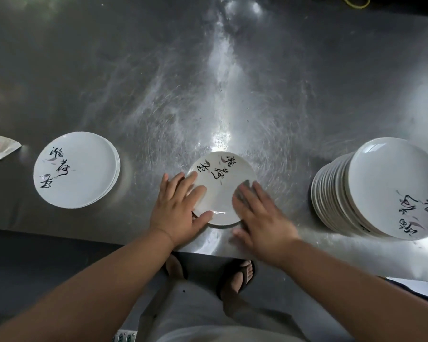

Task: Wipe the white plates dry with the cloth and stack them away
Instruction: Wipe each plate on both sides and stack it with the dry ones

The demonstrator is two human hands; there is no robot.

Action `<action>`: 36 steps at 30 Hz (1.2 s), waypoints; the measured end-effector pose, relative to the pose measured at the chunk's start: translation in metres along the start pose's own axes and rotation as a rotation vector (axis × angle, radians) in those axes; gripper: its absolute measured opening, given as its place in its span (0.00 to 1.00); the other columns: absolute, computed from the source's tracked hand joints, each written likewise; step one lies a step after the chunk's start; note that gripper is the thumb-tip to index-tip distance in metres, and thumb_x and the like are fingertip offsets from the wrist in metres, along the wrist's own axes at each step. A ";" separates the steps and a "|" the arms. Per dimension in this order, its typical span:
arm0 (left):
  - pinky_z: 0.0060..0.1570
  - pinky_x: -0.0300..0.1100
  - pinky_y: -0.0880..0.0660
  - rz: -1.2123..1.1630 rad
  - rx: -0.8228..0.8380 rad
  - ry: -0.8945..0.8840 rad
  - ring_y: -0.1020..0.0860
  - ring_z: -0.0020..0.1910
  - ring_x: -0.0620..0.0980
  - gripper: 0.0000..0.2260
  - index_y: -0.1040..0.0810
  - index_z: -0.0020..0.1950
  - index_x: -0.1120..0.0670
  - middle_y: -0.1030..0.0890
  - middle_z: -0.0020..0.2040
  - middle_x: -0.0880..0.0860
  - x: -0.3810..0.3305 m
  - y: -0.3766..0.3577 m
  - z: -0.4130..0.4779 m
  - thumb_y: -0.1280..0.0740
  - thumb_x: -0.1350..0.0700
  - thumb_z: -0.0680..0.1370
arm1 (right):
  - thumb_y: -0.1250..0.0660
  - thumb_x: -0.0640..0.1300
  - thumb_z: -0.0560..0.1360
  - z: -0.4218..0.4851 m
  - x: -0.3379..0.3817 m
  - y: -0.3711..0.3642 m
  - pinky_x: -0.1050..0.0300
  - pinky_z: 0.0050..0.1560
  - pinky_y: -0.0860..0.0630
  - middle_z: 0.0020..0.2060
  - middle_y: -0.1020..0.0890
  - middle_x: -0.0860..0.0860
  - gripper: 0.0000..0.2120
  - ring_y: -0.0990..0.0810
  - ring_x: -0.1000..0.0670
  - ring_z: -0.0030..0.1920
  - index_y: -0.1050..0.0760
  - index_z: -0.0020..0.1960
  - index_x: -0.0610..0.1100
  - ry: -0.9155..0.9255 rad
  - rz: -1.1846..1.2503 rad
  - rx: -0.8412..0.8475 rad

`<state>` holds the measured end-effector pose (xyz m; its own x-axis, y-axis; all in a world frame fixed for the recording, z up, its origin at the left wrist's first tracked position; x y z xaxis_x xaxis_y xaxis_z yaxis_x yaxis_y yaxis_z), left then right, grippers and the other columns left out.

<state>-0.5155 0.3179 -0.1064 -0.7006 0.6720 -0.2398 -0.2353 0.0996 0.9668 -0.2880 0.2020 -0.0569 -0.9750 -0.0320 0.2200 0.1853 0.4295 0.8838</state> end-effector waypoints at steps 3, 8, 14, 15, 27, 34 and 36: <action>0.80 0.65 0.50 -0.014 -0.019 -0.015 0.33 0.75 0.62 0.25 0.22 0.70 0.51 0.27 0.74 0.53 -0.002 0.003 -0.001 0.37 0.38 0.78 | 0.56 0.68 0.80 0.031 -0.036 0.027 0.35 0.81 0.46 0.84 0.46 0.44 0.41 0.54 0.37 0.84 0.43 0.84 0.43 -0.043 -0.090 -0.026; 0.76 0.69 0.43 -0.011 -0.079 -0.034 0.33 0.77 0.63 0.19 0.19 0.66 0.50 0.29 0.78 0.52 -0.005 0.005 0.000 0.30 0.43 0.79 | 0.62 0.70 0.77 0.048 -0.016 0.040 0.36 0.82 0.57 0.84 0.57 0.46 0.44 0.63 0.39 0.83 0.54 0.85 0.45 -0.156 -0.021 -0.015; 0.80 0.65 0.48 -0.087 -0.081 -0.033 0.34 0.78 0.61 0.19 0.16 0.61 0.51 0.25 0.75 0.53 0.000 0.000 0.000 0.33 0.39 0.80 | 0.50 0.70 0.80 -0.011 0.032 -0.002 0.38 0.82 0.52 0.85 0.50 0.45 0.41 0.54 0.39 0.84 0.46 0.85 0.46 0.085 -0.017 0.014; 0.80 0.65 0.48 -0.088 -0.085 -0.044 0.33 0.78 0.61 0.19 0.16 0.60 0.51 0.24 0.74 0.54 0.000 0.000 0.000 0.32 0.40 0.79 | 0.50 0.69 0.80 -0.008 0.024 -0.001 0.39 0.82 0.51 0.84 0.47 0.45 0.40 0.52 0.39 0.84 0.44 0.84 0.46 0.092 -0.024 -0.009; 0.79 0.61 0.42 -0.119 -0.086 -0.084 0.31 0.75 0.60 0.15 0.14 0.61 0.50 0.22 0.69 0.55 0.000 0.006 0.000 0.25 0.48 0.76 | 0.48 0.68 0.81 0.009 0.048 -0.002 0.47 0.81 0.64 0.85 0.55 0.49 0.40 0.58 0.45 0.84 0.50 0.86 0.49 0.129 0.082 -0.007; 0.77 0.63 0.40 -0.057 -0.004 -0.106 0.34 0.78 0.58 0.22 0.20 0.70 0.43 0.26 0.73 0.53 -0.001 0.009 0.001 0.30 0.41 0.76 | 0.39 0.59 0.82 0.025 -0.003 0.016 0.39 0.82 0.48 0.83 0.45 0.48 0.35 0.53 0.42 0.84 0.43 0.83 0.47 -0.148 0.078 -0.175; 0.77 0.63 0.41 -0.060 0.016 -0.104 0.36 0.79 0.58 0.23 0.20 0.71 0.43 0.27 0.74 0.52 -0.001 0.010 0.001 0.30 0.41 0.77 | 0.37 0.60 0.81 0.021 0.008 0.013 0.39 0.83 0.50 0.83 0.46 0.49 0.35 0.52 0.41 0.84 0.42 0.83 0.47 -0.073 0.091 -0.142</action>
<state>-0.5169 0.3188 -0.0961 -0.6116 0.7369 -0.2878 -0.2634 0.1534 0.9524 -0.2958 0.2264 -0.0521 -0.9588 0.0688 0.2755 0.2834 0.2956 0.9123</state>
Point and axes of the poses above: each hand's wrist, its own z-axis towards the middle knuckle, its own y-axis out of the back of the hand, x = y × z, the point moved 1 cm from there along z, towards the middle knuckle
